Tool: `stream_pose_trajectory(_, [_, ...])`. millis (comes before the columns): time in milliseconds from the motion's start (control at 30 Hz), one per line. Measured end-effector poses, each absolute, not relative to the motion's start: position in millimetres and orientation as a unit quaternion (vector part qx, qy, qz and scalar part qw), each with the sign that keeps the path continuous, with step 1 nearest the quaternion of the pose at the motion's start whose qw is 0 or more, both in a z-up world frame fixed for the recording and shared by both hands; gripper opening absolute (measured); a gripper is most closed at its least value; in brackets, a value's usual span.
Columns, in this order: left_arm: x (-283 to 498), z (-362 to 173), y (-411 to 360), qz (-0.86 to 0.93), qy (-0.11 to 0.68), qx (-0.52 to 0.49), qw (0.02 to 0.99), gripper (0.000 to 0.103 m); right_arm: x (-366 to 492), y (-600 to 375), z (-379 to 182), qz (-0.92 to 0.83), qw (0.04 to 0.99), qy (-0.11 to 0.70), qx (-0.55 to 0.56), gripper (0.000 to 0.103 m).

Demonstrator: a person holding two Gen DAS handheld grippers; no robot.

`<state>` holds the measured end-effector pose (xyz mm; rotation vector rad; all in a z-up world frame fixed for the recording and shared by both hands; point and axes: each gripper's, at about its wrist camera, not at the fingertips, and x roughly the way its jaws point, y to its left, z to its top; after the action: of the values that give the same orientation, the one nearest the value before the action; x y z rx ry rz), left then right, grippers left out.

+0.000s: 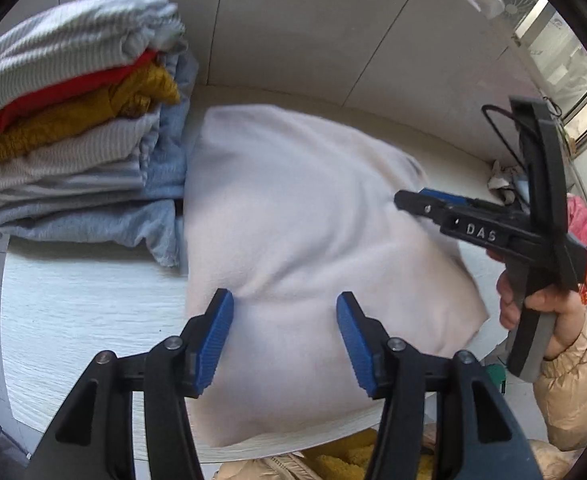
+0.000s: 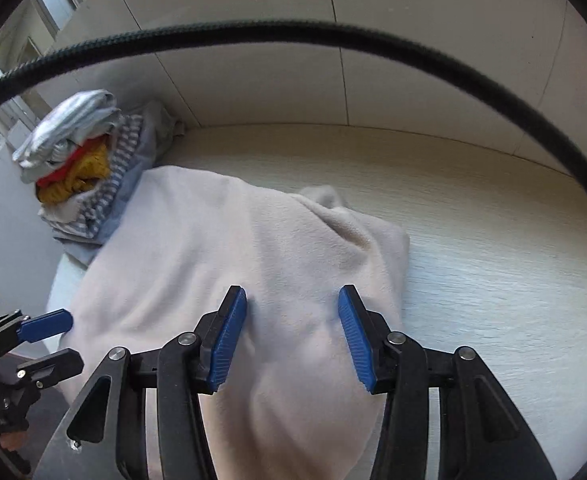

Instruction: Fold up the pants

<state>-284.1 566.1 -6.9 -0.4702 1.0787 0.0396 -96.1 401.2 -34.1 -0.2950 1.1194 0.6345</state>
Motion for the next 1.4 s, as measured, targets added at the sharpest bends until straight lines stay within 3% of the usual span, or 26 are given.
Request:
stream_pose_trajectory(300, [-306.3, 17.1, 562.4, 0.027, 0.493, -0.227, 0.84, 0.057, -148.2, 378.3, 25.2, 0.291, 0.807, 0.496, -0.137, 0.049])
stream_pose_trajectory(600, [-303.3, -18.2, 552.5, 0.074, 0.532, -0.202, 0.819, 0.057, -198.1, 364.7, -24.8, 0.269, 0.778, 0.542, -0.168, 0.049])
stream_pose_trajectory(967, [-317.5, 10.6, 546.2, 0.071, 0.516, -0.191, 0.832, 0.058, -214.3, 348.1, 14.9, 0.241, 0.797, 0.544, -0.107, 0.05])
stream_pose_trajectory(1100, [-328.2, 35.9, 539.3, 0.066, 0.493, -0.173, 0.85, 0.076, -228.9, 346.6, 29.4, 0.224, 0.811, 0.532, -0.094, 0.05])
stream_pose_trajectory(1400, [-334.8, 38.1, 517.6, 0.048, 0.495, -0.141, 0.856, 0.077, -250.8, 352.1, 26.6, 0.222, 0.811, 0.533, -0.089, 0.059])
